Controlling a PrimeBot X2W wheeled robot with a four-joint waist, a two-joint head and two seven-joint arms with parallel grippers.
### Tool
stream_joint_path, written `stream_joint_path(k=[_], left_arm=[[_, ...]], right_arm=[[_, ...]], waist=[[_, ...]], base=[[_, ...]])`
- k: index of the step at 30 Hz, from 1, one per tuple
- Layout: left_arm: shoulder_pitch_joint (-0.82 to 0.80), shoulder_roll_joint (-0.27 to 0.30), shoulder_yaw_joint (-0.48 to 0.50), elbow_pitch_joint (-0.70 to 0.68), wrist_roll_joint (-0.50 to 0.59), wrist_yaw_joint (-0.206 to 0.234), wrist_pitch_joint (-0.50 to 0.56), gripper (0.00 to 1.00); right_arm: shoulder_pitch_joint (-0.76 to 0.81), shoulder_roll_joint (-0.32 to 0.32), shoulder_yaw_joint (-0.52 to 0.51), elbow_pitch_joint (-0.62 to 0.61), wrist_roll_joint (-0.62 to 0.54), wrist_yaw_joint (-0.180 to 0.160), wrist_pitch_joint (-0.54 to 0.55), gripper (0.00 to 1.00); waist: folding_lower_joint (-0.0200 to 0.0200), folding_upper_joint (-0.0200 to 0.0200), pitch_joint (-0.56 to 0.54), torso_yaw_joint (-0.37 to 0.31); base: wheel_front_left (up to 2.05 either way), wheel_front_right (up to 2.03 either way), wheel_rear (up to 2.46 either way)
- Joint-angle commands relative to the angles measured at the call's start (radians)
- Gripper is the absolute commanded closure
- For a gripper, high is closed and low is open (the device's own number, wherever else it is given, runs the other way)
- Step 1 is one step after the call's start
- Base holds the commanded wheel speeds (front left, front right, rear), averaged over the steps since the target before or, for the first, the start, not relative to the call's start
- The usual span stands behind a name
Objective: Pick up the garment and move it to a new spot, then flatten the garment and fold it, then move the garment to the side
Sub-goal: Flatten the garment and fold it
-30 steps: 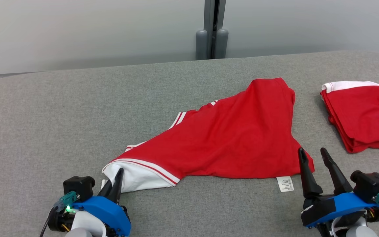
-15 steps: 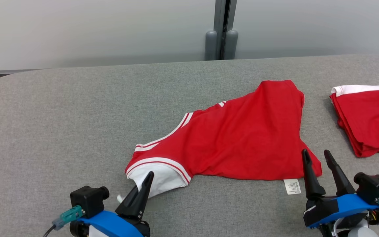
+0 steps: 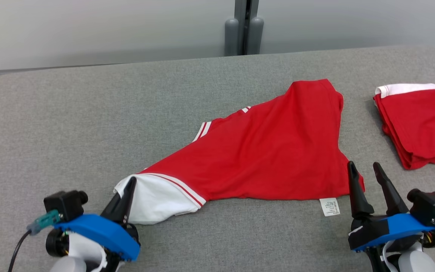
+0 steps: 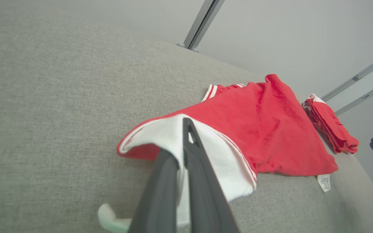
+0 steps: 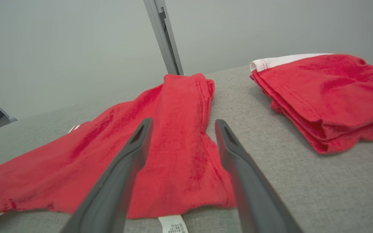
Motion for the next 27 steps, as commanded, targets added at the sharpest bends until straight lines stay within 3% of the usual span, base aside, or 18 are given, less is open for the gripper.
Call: stream_joint_path(k=[1,10,11,12,13,22,27], left_arm=[[-0.041,0.003,-0.004,0.037,0.015,-0.007,-0.011,1.0],[-0.223,-0.005,-0.037,0.319,0.036,-0.037,-0.059,1.0],[-0.23,-0.009,-0.039,0.337,0.034,-0.04,-0.071,0.83],[-0.235,-0.011,-0.041,0.351,0.032,-0.042,-0.086,0.36],[-0.24,-0.011,-0.043,0.359,0.032,-0.043,-0.1,0.0],[-0.211,0.026,-0.068,0.347,0.076,-0.049,-0.22,0.0],[-0.174,0.032,-0.079,0.309,0.121,-0.024,-0.281,0.0]], right_arm=[[-0.017,-0.001,-0.001,0.001,-0.003,0.0,-0.007,0.0],[-0.06,-0.001,0.013,0.019,-0.025,0.0,-0.019,0.0],[-0.063,-0.001,0.015,0.022,-0.026,0.0,-0.02,0.0],[-0.066,-0.001,0.016,0.025,-0.026,0.0,-0.024,0.0],[-0.066,-0.001,0.016,0.027,-0.025,0.0,-0.028,0.0],[-0.049,-0.001,0.016,0.047,-0.036,0.0,-0.043,0.0],[-0.04,-0.001,0.02,0.054,-0.06,0.0,-0.057,0.0]], waist=[[-0.0001,-0.0001,0.007,-0.002],[-0.0001,-0.0001,0.046,-0.027],[-0.0001,-0.0001,0.047,-0.029],[-0.0001,-0.0001,0.047,-0.029],[-0.0001,-0.0001,0.047,-0.029],[-0.0001,-0.0001,0.012,0.006],[-0.0001,-0.0001,-0.023,0.025]], base=[[0.0,0.0,0.0],[0.0,0.0,0.0],[0.0,0.0,0.0],[0.0,0.0,0.0],[0.0,0.0,0.0],[0.0,0.0,0.0],[0.0,0.0,0.0]])
